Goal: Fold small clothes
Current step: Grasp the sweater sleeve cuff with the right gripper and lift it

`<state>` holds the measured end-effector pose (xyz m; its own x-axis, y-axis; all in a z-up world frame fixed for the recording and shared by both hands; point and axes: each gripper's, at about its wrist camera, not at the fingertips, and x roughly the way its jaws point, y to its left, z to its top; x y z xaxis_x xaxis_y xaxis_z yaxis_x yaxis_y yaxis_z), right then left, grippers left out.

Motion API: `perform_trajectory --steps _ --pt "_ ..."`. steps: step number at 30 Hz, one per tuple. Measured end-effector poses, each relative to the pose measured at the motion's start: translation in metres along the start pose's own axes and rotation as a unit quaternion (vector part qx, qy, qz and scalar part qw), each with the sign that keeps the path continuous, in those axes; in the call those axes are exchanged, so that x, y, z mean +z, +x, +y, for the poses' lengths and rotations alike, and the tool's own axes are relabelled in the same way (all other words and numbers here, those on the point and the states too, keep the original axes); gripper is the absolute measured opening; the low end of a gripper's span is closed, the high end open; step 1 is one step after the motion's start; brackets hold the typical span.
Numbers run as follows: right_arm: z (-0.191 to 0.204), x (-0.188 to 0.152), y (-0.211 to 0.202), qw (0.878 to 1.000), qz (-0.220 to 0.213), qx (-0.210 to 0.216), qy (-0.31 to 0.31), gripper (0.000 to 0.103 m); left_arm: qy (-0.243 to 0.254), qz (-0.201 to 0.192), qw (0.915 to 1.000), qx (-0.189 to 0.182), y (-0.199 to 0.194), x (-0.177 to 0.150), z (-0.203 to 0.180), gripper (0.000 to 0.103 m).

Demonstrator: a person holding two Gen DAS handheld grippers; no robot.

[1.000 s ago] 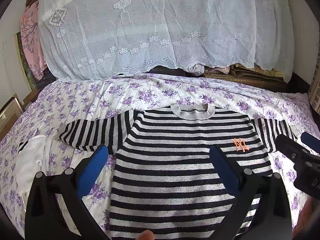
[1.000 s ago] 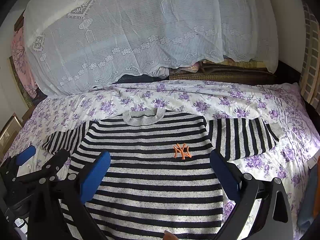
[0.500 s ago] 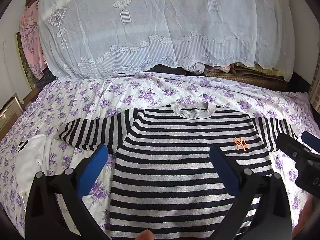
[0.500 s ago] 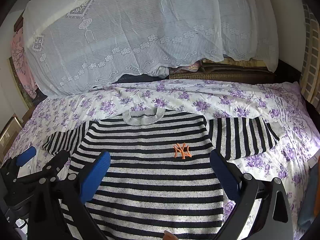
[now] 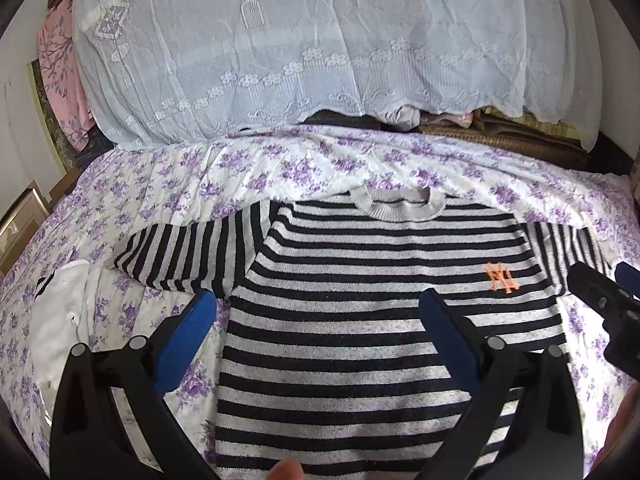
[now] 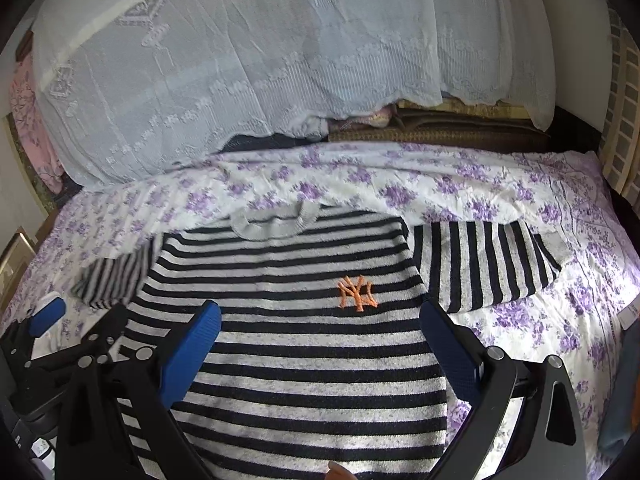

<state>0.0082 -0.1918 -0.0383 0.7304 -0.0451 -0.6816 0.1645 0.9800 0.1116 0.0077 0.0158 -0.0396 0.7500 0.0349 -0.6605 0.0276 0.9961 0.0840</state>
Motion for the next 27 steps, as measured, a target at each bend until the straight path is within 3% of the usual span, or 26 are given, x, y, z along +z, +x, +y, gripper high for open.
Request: perform_trajectory --steps 6,11,16,17,19,22,23,25,27 --pt "-0.012 -0.006 0.053 0.999 0.048 -0.016 0.007 0.1 0.0 0.038 0.9993 0.001 0.048 -0.001 -0.007 0.099" --pt "-0.019 -0.017 0.098 0.995 0.094 -0.027 0.007 0.1 0.027 0.075 0.9968 0.003 0.09 -0.015 -0.027 0.099" --pt "-0.045 -0.038 0.151 0.985 0.162 0.018 0.053 0.1 0.04 0.126 0.9912 0.0 0.138 -0.036 -0.04 0.099" --pt "-0.049 -0.042 0.156 0.985 0.157 0.031 0.059 0.1 0.037 0.133 0.9903 -0.004 0.146 -0.039 -0.04 0.099" --pt "-0.053 -0.052 0.147 0.993 0.091 0.055 0.049 0.1 0.014 0.128 0.9914 -0.024 0.151 -0.042 -0.034 0.099" --pt "-0.067 -0.057 0.139 0.99 0.069 0.093 0.083 0.1 -0.004 0.122 0.9914 -0.047 0.153 -0.046 -0.026 0.099" --pt "-0.076 -0.055 0.135 0.985 0.068 0.114 0.106 0.1 -0.006 0.12 0.9916 -0.048 0.153 -0.047 -0.027 0.099" --pt "-0.114 -0.052 0.116 0.964 0.033 0.163 0.205 0.1 -0.003 0.115 0.9923 -0.047 0.152 -0.049 -0.028 0.099" --pt "-0.155 -0.051 0.1 0.944 0.0 0.174 0.281 0.1 -0.001 0.112 0.9928 -0.043 0.152 -0.051 -0.03 0.099"
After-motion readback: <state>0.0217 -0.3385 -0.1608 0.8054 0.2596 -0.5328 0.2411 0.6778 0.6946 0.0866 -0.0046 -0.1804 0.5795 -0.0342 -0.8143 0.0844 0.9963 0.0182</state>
